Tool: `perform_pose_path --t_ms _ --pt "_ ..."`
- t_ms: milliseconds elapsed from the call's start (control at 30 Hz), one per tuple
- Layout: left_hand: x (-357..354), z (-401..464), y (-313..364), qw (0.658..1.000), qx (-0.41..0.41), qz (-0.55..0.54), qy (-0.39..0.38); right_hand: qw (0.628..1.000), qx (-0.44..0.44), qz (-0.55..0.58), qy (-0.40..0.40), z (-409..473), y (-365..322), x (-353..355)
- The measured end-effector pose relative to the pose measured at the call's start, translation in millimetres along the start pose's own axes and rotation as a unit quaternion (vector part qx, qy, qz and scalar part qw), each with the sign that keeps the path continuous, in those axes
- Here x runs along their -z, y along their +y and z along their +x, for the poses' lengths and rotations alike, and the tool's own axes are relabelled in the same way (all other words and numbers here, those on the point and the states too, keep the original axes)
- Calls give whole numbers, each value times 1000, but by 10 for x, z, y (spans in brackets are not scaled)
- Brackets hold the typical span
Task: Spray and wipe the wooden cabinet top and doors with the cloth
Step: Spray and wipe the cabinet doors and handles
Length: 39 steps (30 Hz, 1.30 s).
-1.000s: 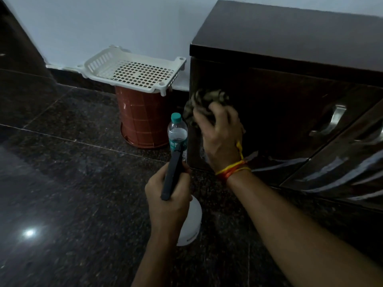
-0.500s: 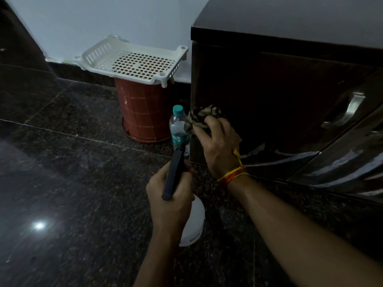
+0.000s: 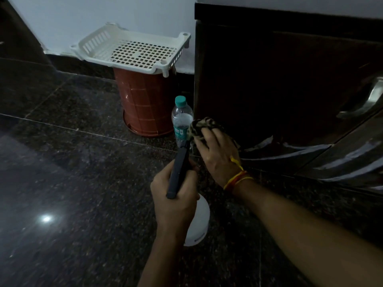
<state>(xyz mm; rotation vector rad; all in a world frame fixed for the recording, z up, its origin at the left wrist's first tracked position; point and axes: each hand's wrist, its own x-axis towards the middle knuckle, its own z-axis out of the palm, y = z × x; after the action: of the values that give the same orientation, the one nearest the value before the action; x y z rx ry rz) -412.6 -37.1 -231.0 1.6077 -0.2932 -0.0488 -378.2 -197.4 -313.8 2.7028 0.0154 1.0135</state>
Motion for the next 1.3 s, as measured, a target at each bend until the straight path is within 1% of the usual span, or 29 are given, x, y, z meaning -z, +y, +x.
perform_pose_path --t_ms 67,133,233,267,300,400,567,633,733,833,967,1133,1233,1300 --pt "-13 7 8 1000 0 0 -4 996 50 -31 -72 -71 -47 -133" --pt "-15 10 11 1000 2 -1 -8 982 73 -48 -169 -171 -99 -222" --pt "-6 -6 0 1000 4 2 -11 943 101 -75 -310 -337 -140 -273" --pt "-3 -12 -2 1000 5 3 -13 933 108 -81 -335 -376 -127 -282" --pt "1 -16 -4 1000 5 3 -12 929 116 -84 -342 -392 -104 -290" --pt "2 -16 -9 1000 9 7 -9 943 109 -71 -306 -404 -29 -279" --pt "-36 -19 42 1000 15 -7 -7 977 104 -52 -179 -673 379 -155" --pt "-37 -23 61 1000 13 -16 -14 982 107 -43 -149 -862 595 -94" --pt "-29 -21 74 1000 8 -19 -15 985 103 -43 -130 -912 688 -74" --pt "-48 -27 65 1000 1 -10 -15 990 94 -44 -97 -666 467 -89" --pt "-103 -48 55 1000 4 -8 -23 990 98 -32 -96 -434 301 -113" --pt "-168 -77 78 999 12 -23 -27 991 107 -19 -72 -722 639 -5" --pt "-197 -90 102 999 3 -31 -30 993 88 -28 -78 -972 873 131" --pt "-218 -96 103 999 4 -33 -31 994 70 -29 -73 -973 941 197"
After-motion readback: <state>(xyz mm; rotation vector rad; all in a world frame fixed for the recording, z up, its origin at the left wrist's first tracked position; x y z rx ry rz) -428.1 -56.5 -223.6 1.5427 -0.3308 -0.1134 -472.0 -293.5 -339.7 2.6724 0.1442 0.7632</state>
